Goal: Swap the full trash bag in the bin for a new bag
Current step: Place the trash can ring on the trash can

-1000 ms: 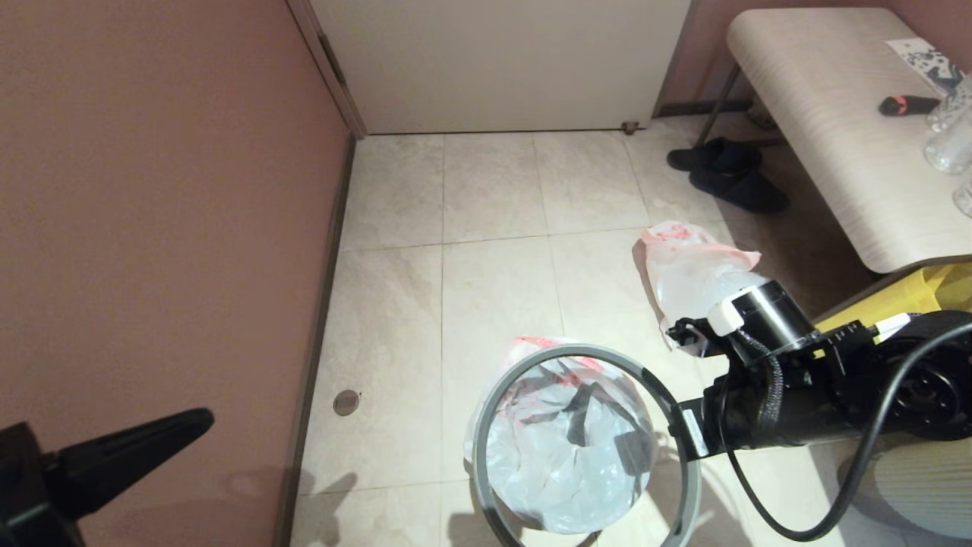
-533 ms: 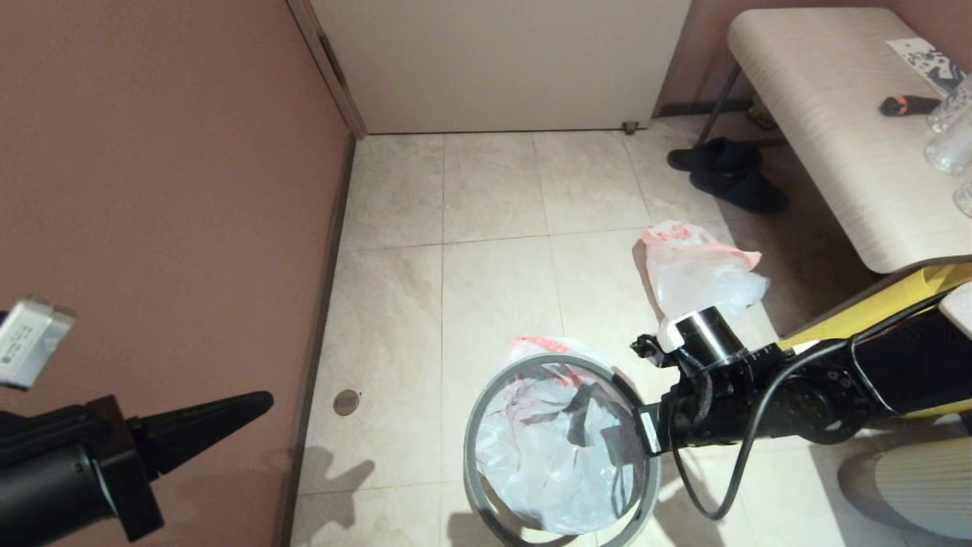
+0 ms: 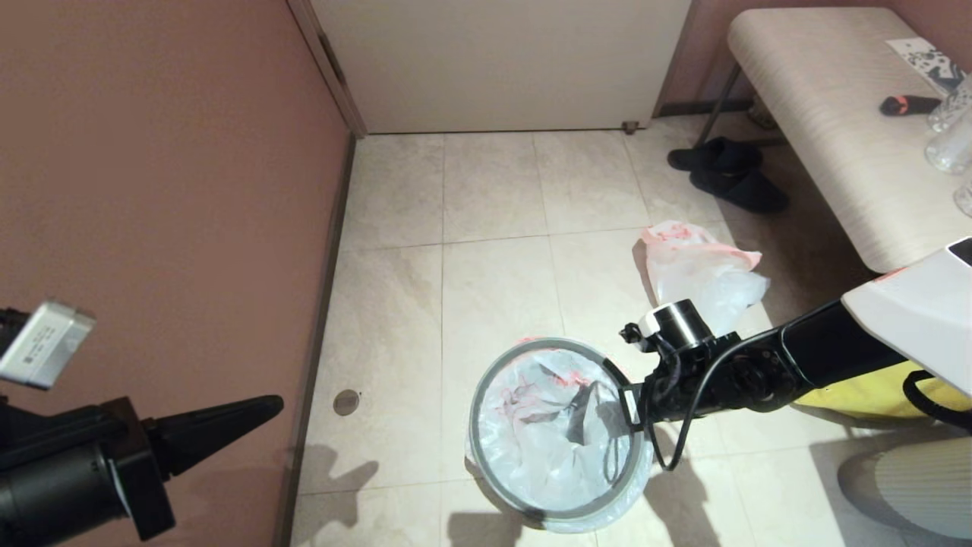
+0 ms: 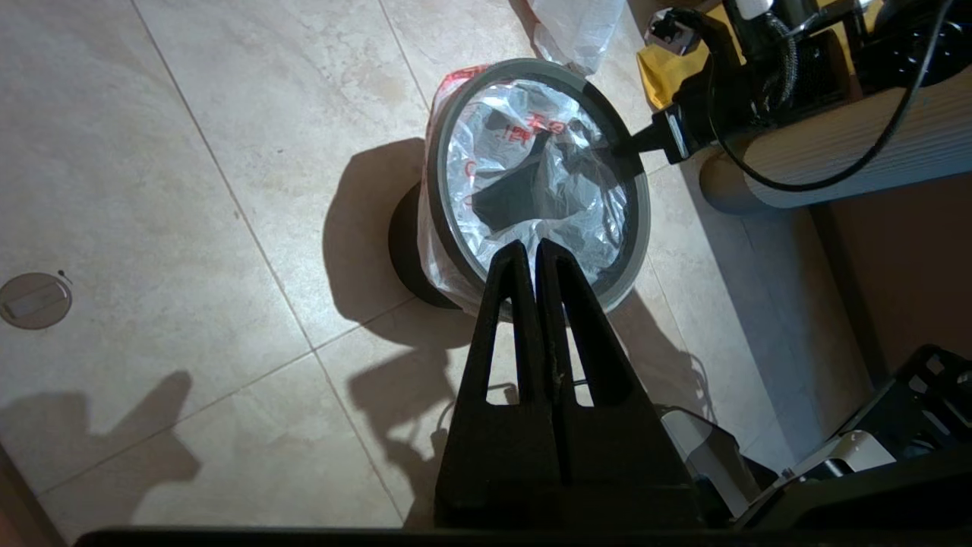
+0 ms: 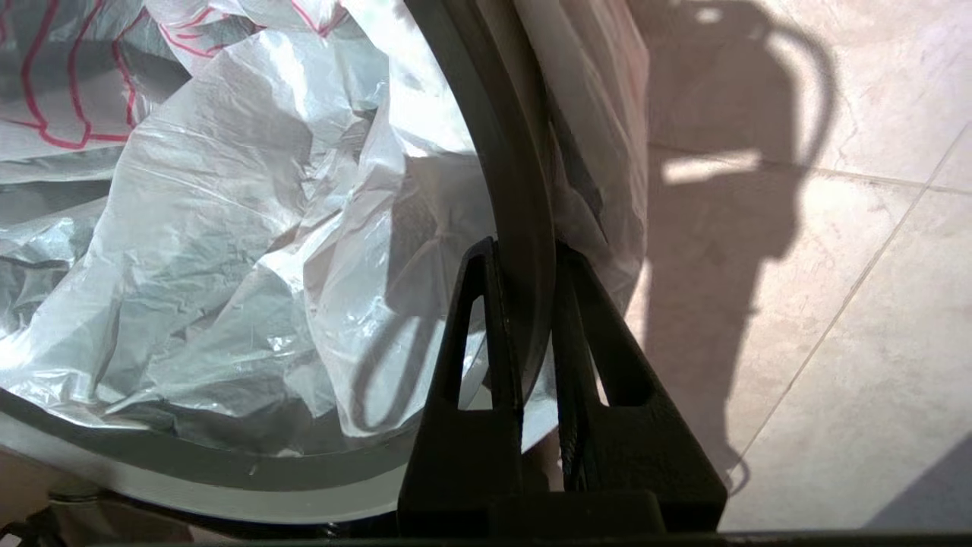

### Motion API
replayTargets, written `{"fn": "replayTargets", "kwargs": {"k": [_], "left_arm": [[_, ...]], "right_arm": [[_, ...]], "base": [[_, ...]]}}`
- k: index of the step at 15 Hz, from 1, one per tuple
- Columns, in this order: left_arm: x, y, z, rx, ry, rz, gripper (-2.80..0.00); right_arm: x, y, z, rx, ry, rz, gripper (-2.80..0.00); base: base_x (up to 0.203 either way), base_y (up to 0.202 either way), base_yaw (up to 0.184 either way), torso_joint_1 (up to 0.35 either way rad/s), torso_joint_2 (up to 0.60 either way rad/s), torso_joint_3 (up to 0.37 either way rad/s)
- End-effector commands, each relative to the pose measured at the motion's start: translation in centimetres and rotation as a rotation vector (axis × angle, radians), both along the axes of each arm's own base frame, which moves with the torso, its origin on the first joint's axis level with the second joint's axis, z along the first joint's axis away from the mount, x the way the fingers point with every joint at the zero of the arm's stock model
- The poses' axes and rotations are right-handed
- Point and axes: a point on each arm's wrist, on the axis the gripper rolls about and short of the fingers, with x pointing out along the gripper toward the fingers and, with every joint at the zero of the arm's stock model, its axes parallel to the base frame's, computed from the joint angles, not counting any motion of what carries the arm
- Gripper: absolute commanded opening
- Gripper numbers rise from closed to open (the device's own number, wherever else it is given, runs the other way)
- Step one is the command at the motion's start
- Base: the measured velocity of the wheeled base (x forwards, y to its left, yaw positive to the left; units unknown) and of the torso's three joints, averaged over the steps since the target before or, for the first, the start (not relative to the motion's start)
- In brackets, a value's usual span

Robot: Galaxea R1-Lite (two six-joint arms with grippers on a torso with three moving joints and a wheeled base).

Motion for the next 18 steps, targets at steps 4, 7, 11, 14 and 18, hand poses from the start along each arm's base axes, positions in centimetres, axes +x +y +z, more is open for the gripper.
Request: {"fn": "replayTargets", "kwargs": {"k": [4, 7, 11, 14, 18], "left_arm": [[0.1, -0.2, 0.0, 0.0, 0.001, -0.016, -2.8], [2.5, -0.6, -0.9, 0.012, 0.08, -0.018, -2.8], [6.3, -1.3, -1.0, 0.031, 0.102, 0.013, -2.8], [8.0, -2.1, -1.9, 0.036, 0.16, -0.007, -2.8], [11.7, -4.3, -3.5, 0.021, 0.233, -0.037, -2.8]], "right_arm": [[0.2, 0.0, -1.2, -0.015, 0.029, -0.002, -2.8], [0.1, 0.0, -1.0, -0.024, 0.021, -0.007, -2.8], [-0.4, 0.5, 0.3, -0.031, -0.013, 0.014, -2.8], [-0.6, 1.1, 0.0, -0.038, -0.011, 0.034, -2.8], [-0.6, 1.5, -0.5, -0.05, -0.004, 0.038, -2.8]], "base": [[0.0, 0.0, 0.0, 0.0, 0.0, 0.0], [0.0, 0.0, 0.0, 0.0, 0.0, 0.0], [0.0, 0.0, 0.0, 0.0, 0.0, 0.0], [0.0, 0.0, 0.0, 0.0, 0.0, 0.0], [0.0, 0.0, 0.0, 0.0, 0.0, 0.0]]}}
